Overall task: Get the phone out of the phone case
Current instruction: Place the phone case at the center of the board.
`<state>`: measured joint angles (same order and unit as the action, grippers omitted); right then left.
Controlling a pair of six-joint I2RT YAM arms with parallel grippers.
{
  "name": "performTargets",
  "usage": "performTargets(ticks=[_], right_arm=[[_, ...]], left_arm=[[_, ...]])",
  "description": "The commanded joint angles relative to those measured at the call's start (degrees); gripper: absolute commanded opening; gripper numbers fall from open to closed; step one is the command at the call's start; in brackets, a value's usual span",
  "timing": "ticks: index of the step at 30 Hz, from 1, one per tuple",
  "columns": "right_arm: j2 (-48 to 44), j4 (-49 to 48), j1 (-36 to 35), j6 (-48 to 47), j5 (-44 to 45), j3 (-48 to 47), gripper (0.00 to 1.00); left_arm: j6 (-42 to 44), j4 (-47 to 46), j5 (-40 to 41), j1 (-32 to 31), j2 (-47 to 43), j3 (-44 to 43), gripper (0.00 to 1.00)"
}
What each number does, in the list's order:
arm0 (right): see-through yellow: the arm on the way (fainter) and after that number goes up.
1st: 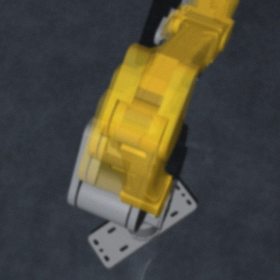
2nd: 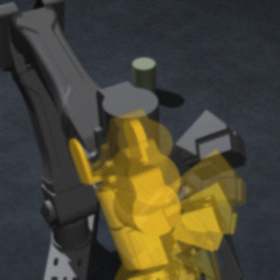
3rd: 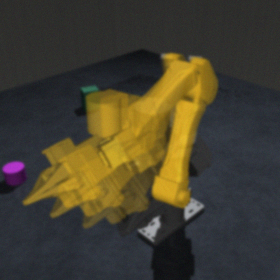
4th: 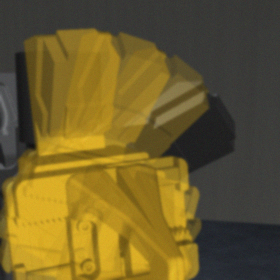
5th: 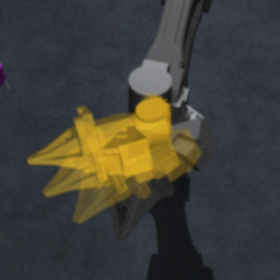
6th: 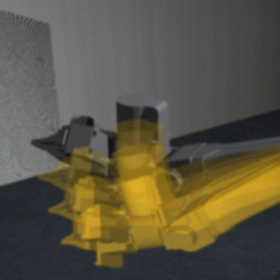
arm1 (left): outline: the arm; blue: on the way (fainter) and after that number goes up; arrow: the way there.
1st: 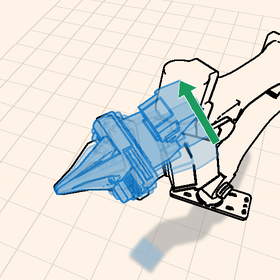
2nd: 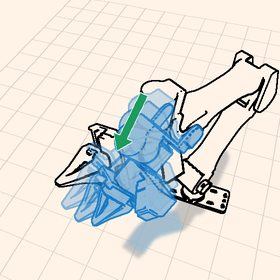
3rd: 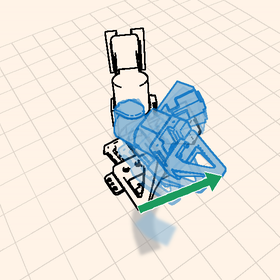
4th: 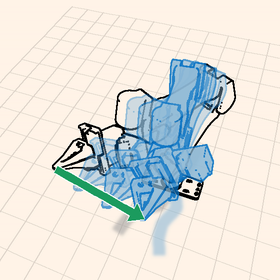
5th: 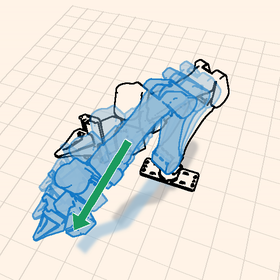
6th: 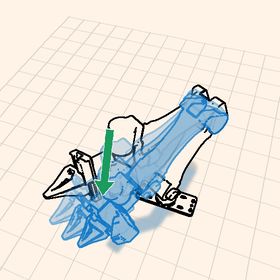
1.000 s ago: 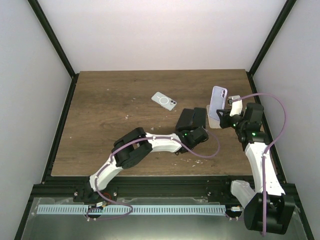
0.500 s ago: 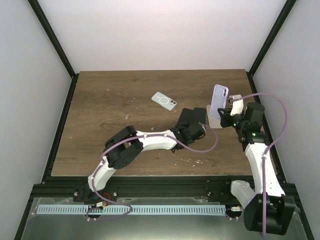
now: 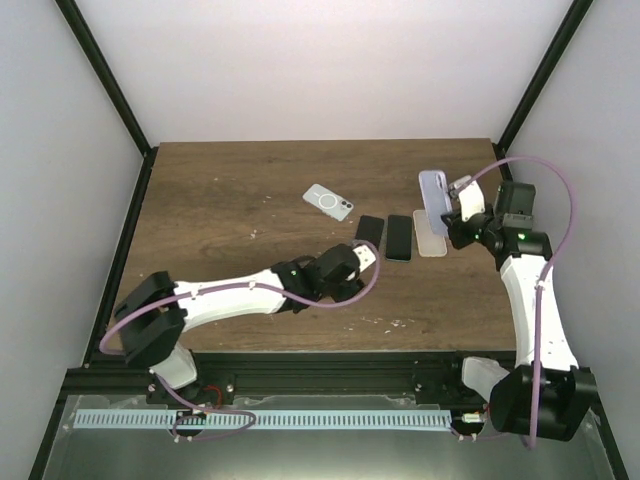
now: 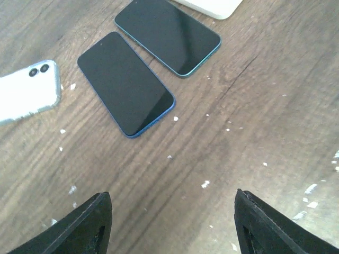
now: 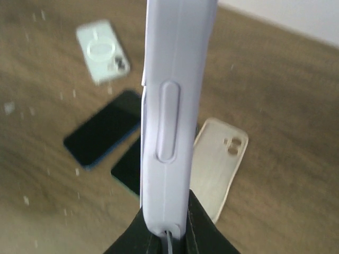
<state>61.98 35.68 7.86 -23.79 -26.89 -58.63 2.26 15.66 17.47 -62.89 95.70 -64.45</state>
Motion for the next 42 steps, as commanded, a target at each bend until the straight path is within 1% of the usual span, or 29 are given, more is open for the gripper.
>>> performTargets(ticks=[1,4,8,10,13,17,21,25,31,33,37,42], right_arm=[[3.07,15.61,2.22,-14.52,3.64,1.13,0.01],[5.41,18.54,5.11,-17.45,3.70,2.40,0.01],[11.23,25.47,10.10,-21.96,0.37,1.34,0.01],[14.53,29.02,12.15,-24.28,-1.40,1.07,0.01],[19.10,32.38,14.86,-26.59,-3.00,0.73,0.01],[24.42,36.81,18.29,-28.06,-5.67,0.04,0.01],[30.33,37.67,20.87,-27.55,-8.65,0.54,0.01],[34.72,35.63,21.28,-25.31,-10.97,1.68,0.02],[40.36,33.14,21.36,-21.30,-14.00,1.93,0.11],[41.06,31.50,21.32,-19.76,-13.20,2.38,0.16],[40.76,29.17,21.56,-18.20,-11.42,3.81,0.29],[38.88,28.57,24.32,-17.96,-9.21,3.13,0.39]], left_arm=[[-8.74,-6.08,-5.61,0.12,-5.40,6.74,0.64],[-9.56,-7.75,-5.45,0.14,-5.26,7.96,0.64],[-10.39,-4.87,-5.18,0.09,-1.63,3.89,0.63],[-10.75,-5.41,-5.89,0.14,-0.83,3.09,0.63],[-11.76,-6.52,-6.01,0.14,-0.36,3.42,0.63],[-13.86,-5.48,-5.96,0.14,-1.02,4.96,0.61],[-15.28,-7.05,-5.26,0.14,-3.31,8.79,0.61],[-15.79,-6.92,-4.69,0.14,-3.92,9.68,0.61],[-16.24,-6.30,-4.58,0.13,-3.08,9.46,0.60],[-16.74,-6.27,-3.80,0.17,-2.91,9.51,0.61],[-17.45,-6.13,-1.83,0.14,-2.76,9.22,0.62],[-19.97,-4.59,0.74,0.95,-1.88,6.80,0.67]])
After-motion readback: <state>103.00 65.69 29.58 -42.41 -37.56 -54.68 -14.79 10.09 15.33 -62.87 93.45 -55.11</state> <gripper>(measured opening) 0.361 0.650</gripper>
